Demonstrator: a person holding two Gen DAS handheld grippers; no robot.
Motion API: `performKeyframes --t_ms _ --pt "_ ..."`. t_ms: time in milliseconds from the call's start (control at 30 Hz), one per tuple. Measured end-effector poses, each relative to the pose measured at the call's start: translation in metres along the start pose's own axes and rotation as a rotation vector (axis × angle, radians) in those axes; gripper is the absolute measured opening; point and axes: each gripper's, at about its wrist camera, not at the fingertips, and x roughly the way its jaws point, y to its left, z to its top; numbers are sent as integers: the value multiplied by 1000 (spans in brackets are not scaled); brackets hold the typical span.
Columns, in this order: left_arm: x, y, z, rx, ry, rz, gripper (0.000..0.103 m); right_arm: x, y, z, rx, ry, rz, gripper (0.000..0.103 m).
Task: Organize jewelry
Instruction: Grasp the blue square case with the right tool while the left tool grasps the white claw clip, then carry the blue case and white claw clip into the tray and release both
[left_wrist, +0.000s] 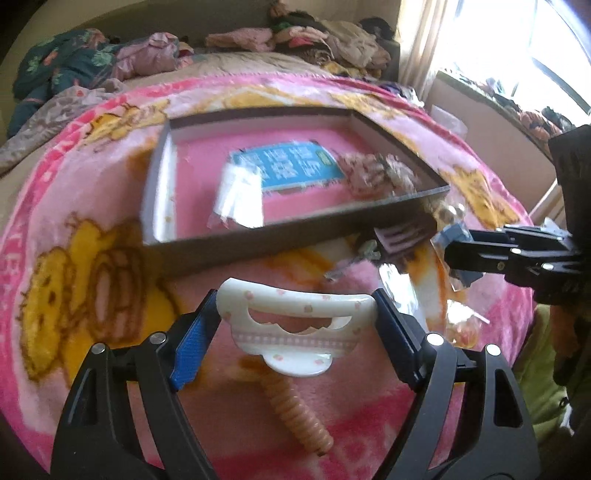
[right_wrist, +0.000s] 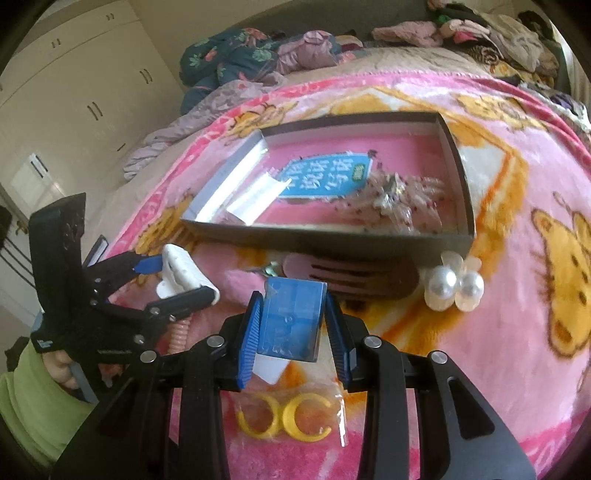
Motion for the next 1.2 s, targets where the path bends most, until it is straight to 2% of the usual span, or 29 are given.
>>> performKeyframes --t_ms 267,600,867,1200 --pt "-24 21 13 -59 -56 37 74 -1 14 14 -35 -19 12 33" --pt "-36 44 23 -119 -86 68 74 7 30 34 -69 -36 31 33" --pt "-37 54 36 -145 -108 95 74 14 37 47 -85 -51 32 33" --pt "-26 61 56 -160 -116 103 74 23 27 63 -75 -59 10 33"
